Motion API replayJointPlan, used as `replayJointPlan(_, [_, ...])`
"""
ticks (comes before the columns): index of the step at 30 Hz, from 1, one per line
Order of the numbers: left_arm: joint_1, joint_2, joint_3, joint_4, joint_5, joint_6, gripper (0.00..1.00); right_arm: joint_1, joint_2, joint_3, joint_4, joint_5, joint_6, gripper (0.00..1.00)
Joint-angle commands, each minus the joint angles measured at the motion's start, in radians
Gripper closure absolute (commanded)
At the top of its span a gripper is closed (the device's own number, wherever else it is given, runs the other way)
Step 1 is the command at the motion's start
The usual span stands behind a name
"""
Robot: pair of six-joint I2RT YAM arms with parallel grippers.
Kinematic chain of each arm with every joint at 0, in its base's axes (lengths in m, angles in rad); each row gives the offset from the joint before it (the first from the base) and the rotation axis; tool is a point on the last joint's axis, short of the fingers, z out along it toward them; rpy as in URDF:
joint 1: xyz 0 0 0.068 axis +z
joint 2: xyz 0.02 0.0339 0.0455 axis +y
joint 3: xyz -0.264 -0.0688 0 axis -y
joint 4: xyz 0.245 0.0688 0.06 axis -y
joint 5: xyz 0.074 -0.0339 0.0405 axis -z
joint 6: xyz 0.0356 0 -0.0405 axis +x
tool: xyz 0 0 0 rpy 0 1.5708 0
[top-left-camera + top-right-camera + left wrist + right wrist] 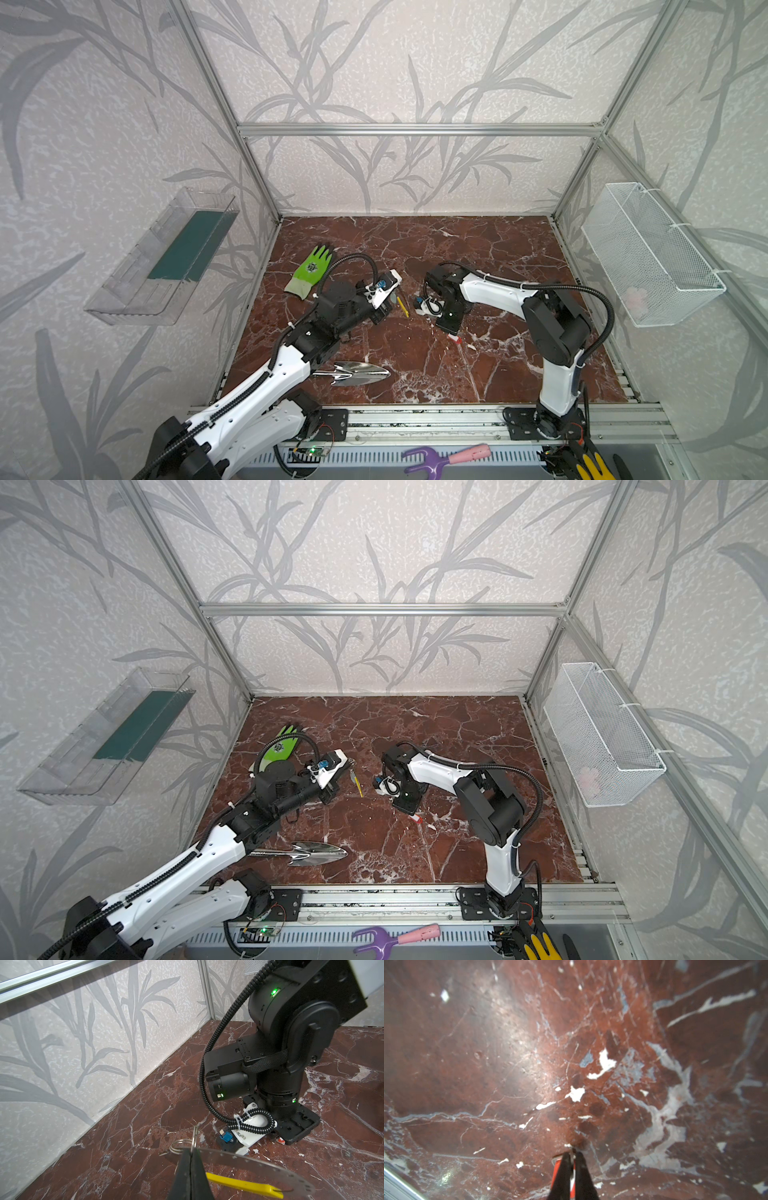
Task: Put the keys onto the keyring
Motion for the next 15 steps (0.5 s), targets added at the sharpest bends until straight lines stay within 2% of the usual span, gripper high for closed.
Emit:
replayJointPlan(1, [-0.005,-0.001,0.005,0.036,-0.003,-0.014,1.0,0.002,-0.054,-0.031,0.054,-0.01,0.015,0.77])
replayJointPlan(6, [-0.005,-0.005,0.001,0.041,0.004,-0.014,1.0,-0.013,-0.13,-0.073,0.094,-0.05,0.006,0.73])
replayJointPlan(15, [-0.007,-0.012,-0.002,0.041,0.004,-0.01,1.0,-0.03,-0.182,-0.121,0.069,-0.07,0.013,0.72])
